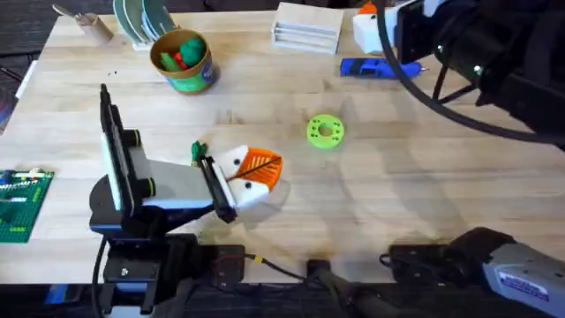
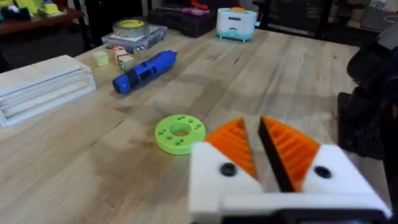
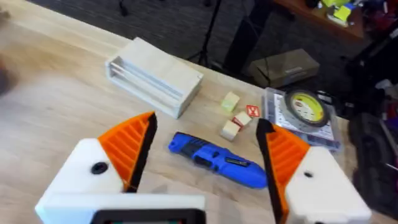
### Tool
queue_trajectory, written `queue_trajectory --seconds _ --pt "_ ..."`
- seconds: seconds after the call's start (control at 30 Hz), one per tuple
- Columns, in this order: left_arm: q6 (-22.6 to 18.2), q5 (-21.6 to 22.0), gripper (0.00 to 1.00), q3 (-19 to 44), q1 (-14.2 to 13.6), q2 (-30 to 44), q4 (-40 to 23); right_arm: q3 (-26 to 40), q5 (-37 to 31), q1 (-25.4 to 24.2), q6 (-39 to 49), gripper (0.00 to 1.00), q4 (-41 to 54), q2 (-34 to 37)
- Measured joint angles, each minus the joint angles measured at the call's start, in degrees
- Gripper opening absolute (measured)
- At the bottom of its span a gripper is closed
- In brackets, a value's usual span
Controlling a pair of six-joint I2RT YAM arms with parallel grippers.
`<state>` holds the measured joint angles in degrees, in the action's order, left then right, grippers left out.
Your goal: Pick up the gripper from the table and insert it into the empty holder that is missing its gripper. Then pick up a screw, insert it into the mounting hole, and use the screwdriver to tighten it. Finally, clean up the table by picking up the vegetable and placing it into the bucket.
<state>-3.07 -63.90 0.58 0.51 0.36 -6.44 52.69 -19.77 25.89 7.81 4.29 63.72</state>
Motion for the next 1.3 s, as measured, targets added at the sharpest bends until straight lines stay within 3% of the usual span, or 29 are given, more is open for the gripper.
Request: queue_trajectory --seconds 0.17,0.2,0.23,0.53,0.67,0.8,1.0,1.17,1.3 --pt "0.2 0.0 0.854 0.0 0.0 0.0 0.0 0.0 0.2 2.3 -1.4 0.992 0.0 0.0" --pt "0.4 0.0 0.957 0.0 0.0 0.0 0.0 0.0 0.2 2.5 -1.5 0.992 0.1 0.0" --pt "0.4 0.0 0.982 0.0 0.0 0.0 0.0 0.0 0.2 2.6 -1.6 0.992 0.3 0.1" --pt "0.5 1.1 0.993 0.0 0.0 0.0 0.1 0.0 0.9 2.6 -2.3 0.993 2.9 1.4" --pt "4.8 5.3 0.993 0.8 0.0 0.0 -0.7 0.0 2.1 2.6 -2.3 0.992 3.0 2.7" --pt "8.7 13.8 0.992 7.2 0.0 0.0 -12.4 0.0 2.8 2.6 -2.3 0.994 2.9 3.2" --pt "10.2 31.1 0.993 26.7 0.0 4.0 -36.0 0.0 3.0 2.6 -2.3 0.993 2.1 3.2" --pt "7.1 44.8 0.993 42.1 0.0 14.1 -48.8 0.0 3.1 2.6 -2.3 0.992 2.1 3.2" --pt "2.8 52.3 0.993 49.8 0.0 23.7 -53.8 0.0 3.1 2.6 -2.3 0.993 2.1 3.2"
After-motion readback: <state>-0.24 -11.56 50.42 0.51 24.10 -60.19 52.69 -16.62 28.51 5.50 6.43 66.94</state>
